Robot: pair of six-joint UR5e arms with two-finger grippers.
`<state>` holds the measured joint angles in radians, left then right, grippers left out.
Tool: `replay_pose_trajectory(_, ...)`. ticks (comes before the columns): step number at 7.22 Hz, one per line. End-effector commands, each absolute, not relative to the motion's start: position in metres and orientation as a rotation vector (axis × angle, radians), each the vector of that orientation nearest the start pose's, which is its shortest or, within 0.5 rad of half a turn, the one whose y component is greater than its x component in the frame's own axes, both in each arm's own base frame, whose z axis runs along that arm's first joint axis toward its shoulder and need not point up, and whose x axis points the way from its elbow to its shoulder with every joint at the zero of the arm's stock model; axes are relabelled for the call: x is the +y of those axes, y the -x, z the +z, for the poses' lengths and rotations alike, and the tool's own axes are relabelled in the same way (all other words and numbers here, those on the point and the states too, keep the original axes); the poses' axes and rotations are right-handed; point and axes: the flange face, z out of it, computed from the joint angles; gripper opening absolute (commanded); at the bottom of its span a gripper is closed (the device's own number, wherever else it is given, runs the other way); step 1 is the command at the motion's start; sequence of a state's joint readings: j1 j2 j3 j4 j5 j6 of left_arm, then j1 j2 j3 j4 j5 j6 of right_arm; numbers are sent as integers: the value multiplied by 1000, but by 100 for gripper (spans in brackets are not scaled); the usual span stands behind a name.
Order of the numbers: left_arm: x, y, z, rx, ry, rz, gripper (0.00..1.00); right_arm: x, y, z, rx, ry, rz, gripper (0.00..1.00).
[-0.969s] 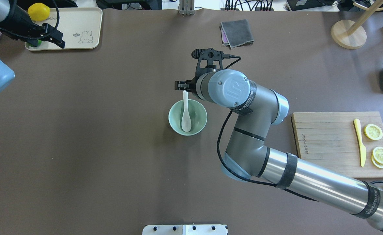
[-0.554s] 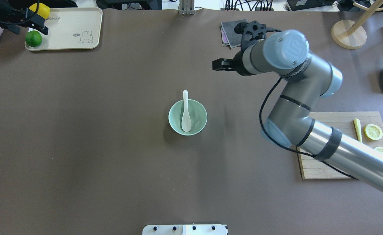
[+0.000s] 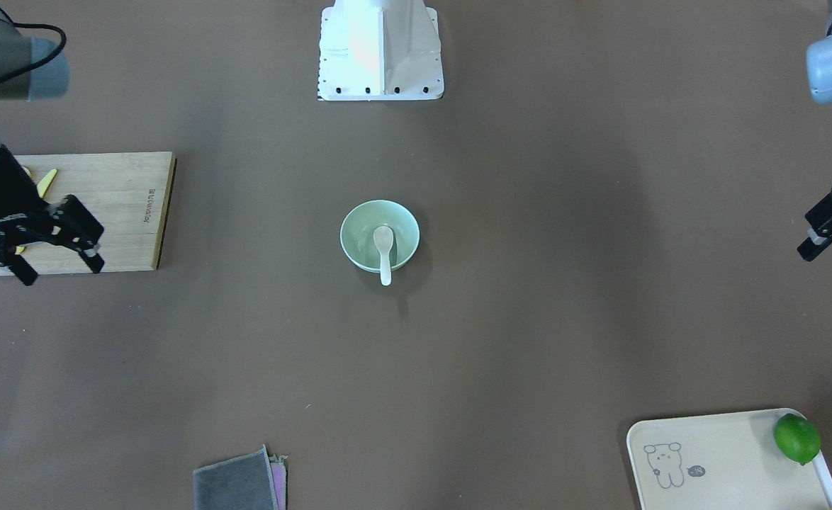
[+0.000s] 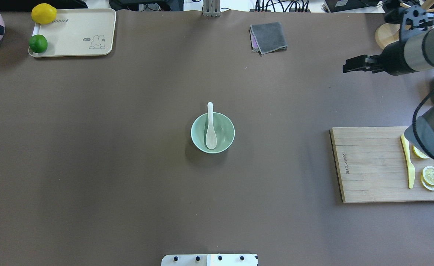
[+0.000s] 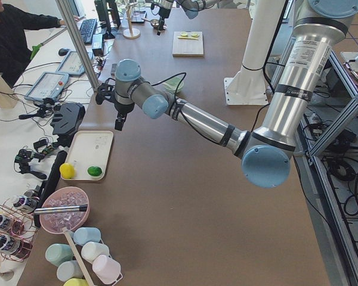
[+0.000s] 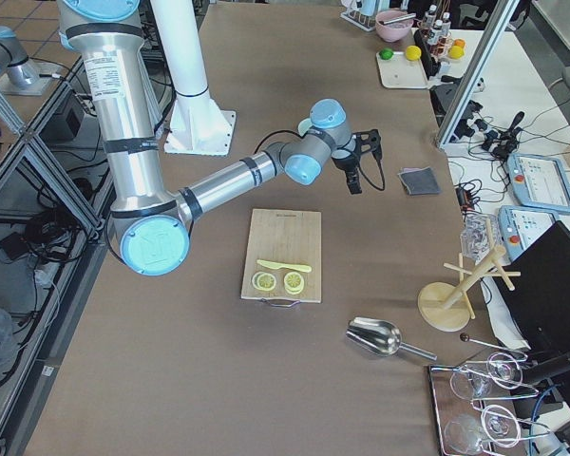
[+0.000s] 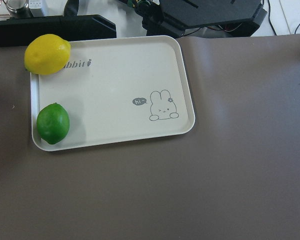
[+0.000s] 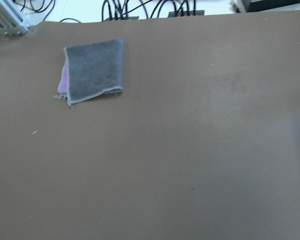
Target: Place spoon in bowl
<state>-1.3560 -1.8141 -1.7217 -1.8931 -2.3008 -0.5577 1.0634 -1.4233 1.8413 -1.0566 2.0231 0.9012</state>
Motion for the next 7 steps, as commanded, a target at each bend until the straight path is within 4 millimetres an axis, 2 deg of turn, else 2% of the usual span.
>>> replay_pose_trajectory(1, -580, -42, 467, 845, -359, -107, 98, -526, 107, 454, -854, -314, 250, 100)
replay_pose_trajectory(2, -579, -37, 473, 836, -349, -107, 98, -533, 55, 489, -843, -210, 155, 100)
replay_pose_trajectory(3, -567, -27, 496, 817, -320, -99, 98, -531, 4, 518, -795, -170, 20, 100)
replay_pose_trajectory(4, -563, -20, 513, 793, -302, -57, 98, -522, -28, 544, -735, -81, -44, 100)
replay_pose_trajectory(5, -553, 4, 535, 757, -256, -4, 98, -511, -44, 563, -696, -20, -109, 100)
replay_pose_trajectory(6, -546, 36, 550, 726, -242, 63, 98, -487, -47, 592, -702, 41, -97, 100)
replay_pose_trajectory(7, -512, 47, 591, 718, -190, 75, 98, -466, -48, 612, -707, 76, -84, 100)
